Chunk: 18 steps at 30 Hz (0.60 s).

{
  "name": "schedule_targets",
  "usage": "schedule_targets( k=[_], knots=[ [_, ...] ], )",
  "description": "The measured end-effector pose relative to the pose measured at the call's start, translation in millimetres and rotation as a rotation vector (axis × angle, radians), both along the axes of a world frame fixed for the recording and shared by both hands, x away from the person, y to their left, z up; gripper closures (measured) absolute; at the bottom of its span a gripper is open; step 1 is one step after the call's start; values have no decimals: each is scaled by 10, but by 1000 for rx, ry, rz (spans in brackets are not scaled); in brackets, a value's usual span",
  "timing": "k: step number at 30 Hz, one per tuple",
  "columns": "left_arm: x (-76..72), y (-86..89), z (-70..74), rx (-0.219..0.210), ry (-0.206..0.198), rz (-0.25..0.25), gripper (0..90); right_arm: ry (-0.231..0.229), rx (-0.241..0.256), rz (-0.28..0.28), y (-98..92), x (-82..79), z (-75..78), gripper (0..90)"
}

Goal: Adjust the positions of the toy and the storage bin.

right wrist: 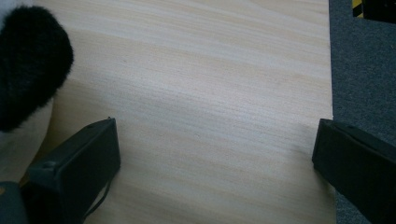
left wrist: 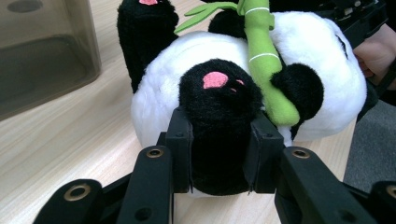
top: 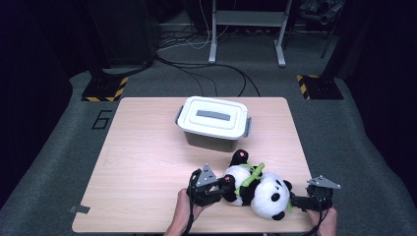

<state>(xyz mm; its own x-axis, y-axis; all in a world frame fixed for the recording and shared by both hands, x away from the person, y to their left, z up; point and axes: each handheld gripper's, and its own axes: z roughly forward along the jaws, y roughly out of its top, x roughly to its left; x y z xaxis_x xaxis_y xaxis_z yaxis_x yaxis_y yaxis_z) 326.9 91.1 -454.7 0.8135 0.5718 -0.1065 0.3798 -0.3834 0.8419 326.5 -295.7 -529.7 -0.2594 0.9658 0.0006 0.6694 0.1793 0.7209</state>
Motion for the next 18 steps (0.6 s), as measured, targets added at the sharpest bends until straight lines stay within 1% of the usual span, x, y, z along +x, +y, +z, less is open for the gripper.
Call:
schedule_targets(
  k=[5,10,18],
  knots=[
    [-17,23,-4,-2,-9,-5,685,0,0,-1,0,0,0,4],
    [-40,79,18,0,-19,4,689,0,0,-1,0,-1,0,4],
    [-53,172,35,-6,-16,10,688,-1,0,-1,0,0,0,4]
  ],
)
